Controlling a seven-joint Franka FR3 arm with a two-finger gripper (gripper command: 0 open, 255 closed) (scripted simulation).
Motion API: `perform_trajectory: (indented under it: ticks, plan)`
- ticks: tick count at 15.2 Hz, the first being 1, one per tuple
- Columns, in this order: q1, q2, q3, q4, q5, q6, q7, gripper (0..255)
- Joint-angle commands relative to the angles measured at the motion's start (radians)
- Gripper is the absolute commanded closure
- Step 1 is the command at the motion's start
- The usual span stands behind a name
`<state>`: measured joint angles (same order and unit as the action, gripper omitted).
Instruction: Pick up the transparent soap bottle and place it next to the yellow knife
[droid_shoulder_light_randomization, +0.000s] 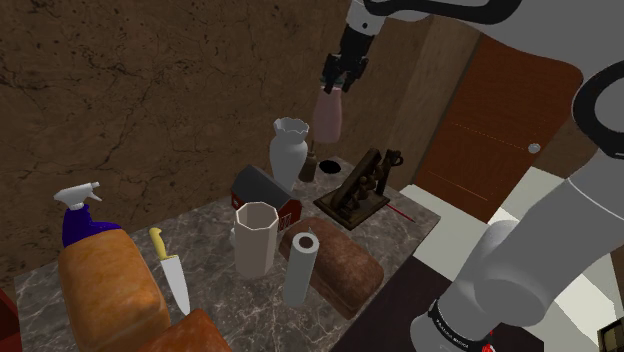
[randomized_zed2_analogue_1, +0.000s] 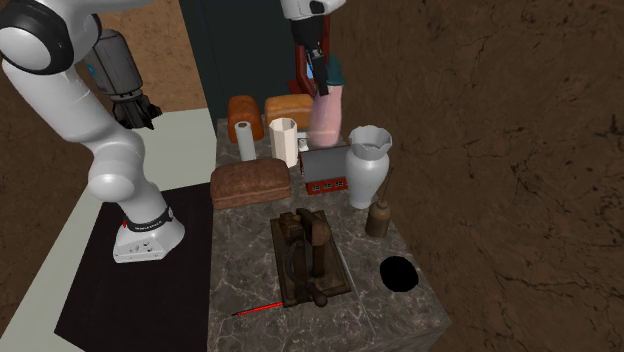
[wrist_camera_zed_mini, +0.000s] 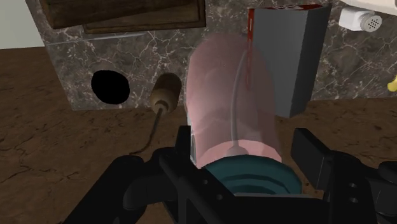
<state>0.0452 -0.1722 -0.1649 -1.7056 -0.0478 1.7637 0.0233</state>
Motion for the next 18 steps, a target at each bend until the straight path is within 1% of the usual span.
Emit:
perform_trajectory:
  ticks: [1, 9, 14, 18]
  plan:
    - [0.02, -0.025, 0.033, -0.022, -0.01, -0.004, 0.056, 255]
    - [0.089, -0.087, 0.162, -0.084, -0.029, -0.016, 0.254, 255]
    - [0.131, -0.092, 0.244, -0.085, -0.034, -0.031, 0.378, 255]
    - [0.165, -0.076, 0.311, -0.063, -0.039, -0.045, 0.478, 255]
